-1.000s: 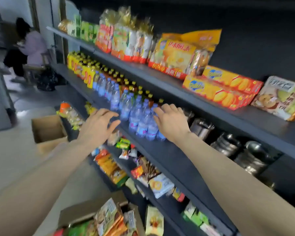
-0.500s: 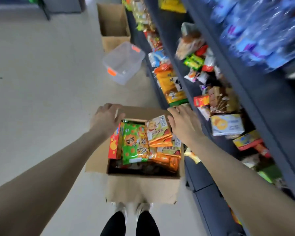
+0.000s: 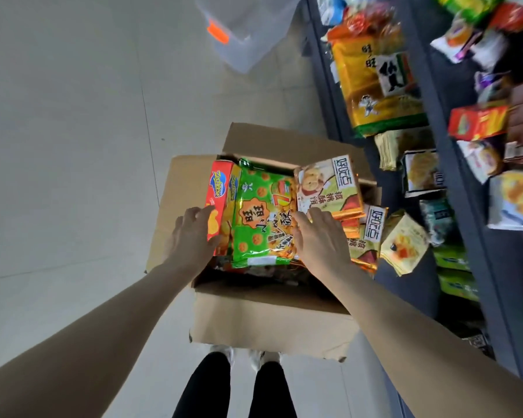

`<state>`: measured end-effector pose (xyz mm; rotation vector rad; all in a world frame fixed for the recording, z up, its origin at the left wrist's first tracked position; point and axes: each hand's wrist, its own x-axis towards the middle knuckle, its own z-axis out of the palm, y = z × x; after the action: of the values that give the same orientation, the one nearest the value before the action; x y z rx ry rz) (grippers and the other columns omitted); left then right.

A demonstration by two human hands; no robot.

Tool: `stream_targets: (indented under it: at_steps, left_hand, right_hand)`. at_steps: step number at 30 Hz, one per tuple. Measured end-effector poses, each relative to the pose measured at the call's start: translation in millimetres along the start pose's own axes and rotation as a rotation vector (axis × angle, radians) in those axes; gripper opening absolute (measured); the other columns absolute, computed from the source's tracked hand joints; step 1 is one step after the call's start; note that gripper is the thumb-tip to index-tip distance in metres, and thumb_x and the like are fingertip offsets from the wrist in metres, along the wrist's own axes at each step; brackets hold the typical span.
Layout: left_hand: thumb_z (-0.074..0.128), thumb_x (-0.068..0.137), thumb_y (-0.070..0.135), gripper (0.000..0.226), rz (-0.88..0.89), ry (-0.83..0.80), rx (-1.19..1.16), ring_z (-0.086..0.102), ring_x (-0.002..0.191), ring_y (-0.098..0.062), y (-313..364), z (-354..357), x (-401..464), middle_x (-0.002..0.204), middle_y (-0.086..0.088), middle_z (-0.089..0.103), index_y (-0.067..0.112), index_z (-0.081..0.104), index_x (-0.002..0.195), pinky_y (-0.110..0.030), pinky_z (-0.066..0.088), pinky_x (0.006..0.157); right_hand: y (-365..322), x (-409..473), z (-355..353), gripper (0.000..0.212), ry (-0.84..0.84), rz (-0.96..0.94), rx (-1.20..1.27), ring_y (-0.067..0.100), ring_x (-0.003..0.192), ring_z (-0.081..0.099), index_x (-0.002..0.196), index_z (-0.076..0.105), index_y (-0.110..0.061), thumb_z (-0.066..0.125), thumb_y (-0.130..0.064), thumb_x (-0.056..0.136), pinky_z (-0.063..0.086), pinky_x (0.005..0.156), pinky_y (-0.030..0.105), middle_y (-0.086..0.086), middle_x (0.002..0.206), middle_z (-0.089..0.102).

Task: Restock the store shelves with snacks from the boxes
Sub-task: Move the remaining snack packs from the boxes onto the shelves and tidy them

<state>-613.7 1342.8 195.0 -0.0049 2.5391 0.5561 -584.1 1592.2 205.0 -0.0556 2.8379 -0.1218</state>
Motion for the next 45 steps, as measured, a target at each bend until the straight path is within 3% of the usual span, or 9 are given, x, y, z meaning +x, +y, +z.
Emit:
stream_targets:
  at_steps: [14, 19, 22, 25, 28, 30, 34, 41, 45]
  left_hand:
    - [0.071, 0.089, 0.029, 0.084, -0.124, 0.025, -0.032, 0.045, 0.126, -0.039, -13.6, 64.0, 76.0, 0.148, -0.016, 0.035, 0.024, 0.018, 0.155, -0.051, 0.048, 0.093]
    - [0.073, 0.087, 0.025, 0.093, -0.135, -0.010, -0.012, 0.042, 0.124, -0.044, -12.4, 63.8, 86.1, 0.140, -0.020, 0.037, 0.026, 0.011, 0.156, -0.053, 0.044, 0.095]
    - [0.073, 0.086, 0.021, 0.096, -0.140, -0.020, 0.004, 0.043, 0.118, -0.045, -8.2, 58.0, 85.2, 0.132, -0.021, 0.038, 0.028, 0.007, 0.155, -0.053, 0.045, 0.088]
    - [0.071, 0.087, 0.023, 0.094, -0.160, -0.012, 0.020, 0.047, 0.113, -0.045, -0.7, 51.9, 80.2, 0.129, -0.021, 0.039, 0.029, 0.007, 0.155, -0.049, 0.045, 0.083]
    - [0.071, 0.087, 0.022, 0.092, -0.180, -0.003, -0.013, 0.054, 0.105, -0.046, 7.2, 43.9, 72.5, 0.125, -0.020, 0.038, 0.032, 0.008, 0.154, -0.047, 0.046, 0.076]
    - [0.070, 0.088, 0.022, 0.090, -0.181, 0.008, -0.045, 0.059, 0.098, -0.047, 12.0, 37.4, 65.6, 0.123, -0.020, 0.038, 0.032, 0.008, 0.153, -0.047, 0.048, 0.074]
    - [0.064, 0.094, 0.024, 0.082, -0.182, -0.016, -0.131, 0.059, 0.104, -0.048, 31.0, 13.5, 47.6, 0.130, -0.021, 0.038, 0.031, 0.009, 0.155, -0.053, 0.048, 0.090]
    - [0.060, 0.097, 0.028, 0.079, -0.111, -0.048, -0.242, 0.055, 0.113, -0.046, 80.6, -52.1, -9.6, 0.132, -0.021, 0.041, 0.034, 0.009, 0.156, -0.055, 0.042, 0.102]
    - [0.060, 0.096, 0.031, 0.079, -0.047, -0.030, -0.270, 0.056, 0.111, -0.047, 118.7, -102.6, -48.4, 0.130, -0.019, 0.041, 0.040, 0.009, 0.155, -0.052, 0.044, 0.101]
  right_hand:
    - [39.6, 60.0, 69.9, 0.038, 0.061, 0.109, -0.151, 0.037, 0.122, 0.050, 0.129, 0.060, -0.015, 0.061, -0.028, 0.094, 0.040, 0.101, 0.054, 0.017, 0.126, 0.058]
    - [68.9, 78.7, 56.3, 0.066, 0.000, 0.348, -0.207, 0.045, 0.143, 0.027, 0.146, 0.040, -0.018, 0.068, -0.038, 0.090, 0.024, 0.112, 0.061, 0.023, 0.152, 0.034]
    - [79.5, 88.4, 46.2, 0.099, -0.087, 0.591, -0.049, 0.047, 0.143, 0.025, 0.156, 0.014, -0.019, 0.071, -0.054, 0.083, 0.029, 0.109, 0.061, 0.028, 0.157, 0.019]
    - [81.5, 94.2, 37.9, 0.123, -0.145, 0.726, 0.168, 0.043, 0.130, 0.044, 0.158, -0.003, -0.019, 0.078, -0.057, 0.074, 0.039, 0.104, 0.055, 0.026, 0.145, 0.040]
    - [82.0, 95.7, 32.6, 0.132, -0.194, 0.845, 0.311, 0.041, 0.131, 0.045, 0.158, -0.005, -0.022, 0.085, -0.054, 0.067, 0.039, 0.104, 0.052, 0.023, 0.142, 0.046]
    - [80.8, 94.3, 24.0, 0.124, -0.189, 0.925, 0.443, 0.042, 0.132, 0.044, 0.156, 0.009, -0.021, 0.090, -0.046, 0.066, 0.040, 0.105, 0.051, 0.023, 0.143, 0.043]
    - [75.7, 82.2, -0.3, 0.066, -0.159, 0.908, 0.643, 0.033, 0.122, 0.057, 0.129, 0.047, -0.009, 0.084, -0.031, 0.078, 0.045, 0.087, 0.035, 0.013, 0.132, 0.059]
    - [59.9, 21.2, -80.2, 0.047, -0.053, 0.691, 0.531, 0.029, 0.110, 0.060, 0.121, 0.052, -0.017, 0.076, -0.032, 0.084, 0.046, 0.099, 0.046, 0.002, 0.119, 0.061]
    - [62.3, -25.7, -151.4, 0.043, 0.052, 0.666, 0.561, 0.031, 0.104, 0.064, 0.119, 0.051, -0.018, 0.072, -0.034, 0.085, 0.053, 0.090, 0.048, 0.006, 0.114, 0.065]
